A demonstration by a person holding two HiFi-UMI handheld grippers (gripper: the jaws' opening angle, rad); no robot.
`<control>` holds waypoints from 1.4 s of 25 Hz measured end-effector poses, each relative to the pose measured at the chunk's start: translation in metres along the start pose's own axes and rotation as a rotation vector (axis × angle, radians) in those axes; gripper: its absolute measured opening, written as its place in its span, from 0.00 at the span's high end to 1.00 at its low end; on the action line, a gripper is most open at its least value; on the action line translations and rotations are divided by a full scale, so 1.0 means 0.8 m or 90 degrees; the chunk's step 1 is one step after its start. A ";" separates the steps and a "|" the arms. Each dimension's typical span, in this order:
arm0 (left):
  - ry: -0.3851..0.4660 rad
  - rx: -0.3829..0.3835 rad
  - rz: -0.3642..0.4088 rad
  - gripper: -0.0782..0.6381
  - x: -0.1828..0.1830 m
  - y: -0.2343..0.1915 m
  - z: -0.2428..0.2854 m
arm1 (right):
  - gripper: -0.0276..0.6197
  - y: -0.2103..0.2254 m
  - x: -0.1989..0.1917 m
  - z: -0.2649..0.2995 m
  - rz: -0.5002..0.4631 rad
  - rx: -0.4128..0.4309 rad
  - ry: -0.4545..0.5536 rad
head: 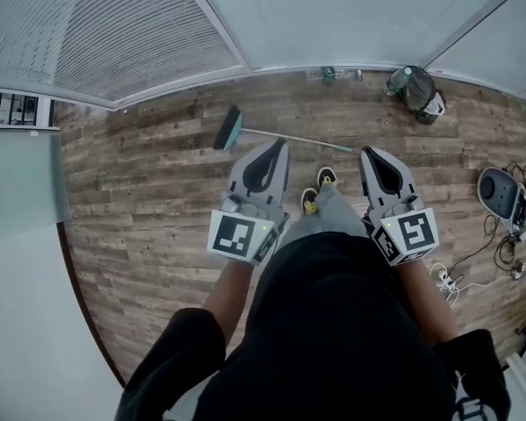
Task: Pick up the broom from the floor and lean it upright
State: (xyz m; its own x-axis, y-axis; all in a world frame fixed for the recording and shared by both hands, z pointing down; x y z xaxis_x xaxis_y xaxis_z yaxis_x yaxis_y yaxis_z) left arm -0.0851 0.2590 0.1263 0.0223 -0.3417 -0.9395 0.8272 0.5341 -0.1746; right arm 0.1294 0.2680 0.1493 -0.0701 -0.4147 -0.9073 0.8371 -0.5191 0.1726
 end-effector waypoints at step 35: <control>-0.071 -0.005 0.086 0.86 0.081 0.004 0.197 | 0.93 0.184 0.044 0.086 0.048 0.012 0.001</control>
State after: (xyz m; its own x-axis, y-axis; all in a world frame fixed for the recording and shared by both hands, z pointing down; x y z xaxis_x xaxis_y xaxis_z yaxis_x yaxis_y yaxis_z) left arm 0.0074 0.1169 0.1108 0.1948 -0.3495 -0.9165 0.8082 0.5866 -0.0519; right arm 0.2131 0.1255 0.1694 -0.0064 -0.4524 -0.8918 0.8298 -0.5001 0.2477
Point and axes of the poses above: the fingertips, and each gripper's own axes: z forward along the fingers, y to its right, x out of its top, the point moved 7 cm from there along -z, backward along the fingers, and after that the axes turned 10 degrees about -y, right-handed, at the moved point
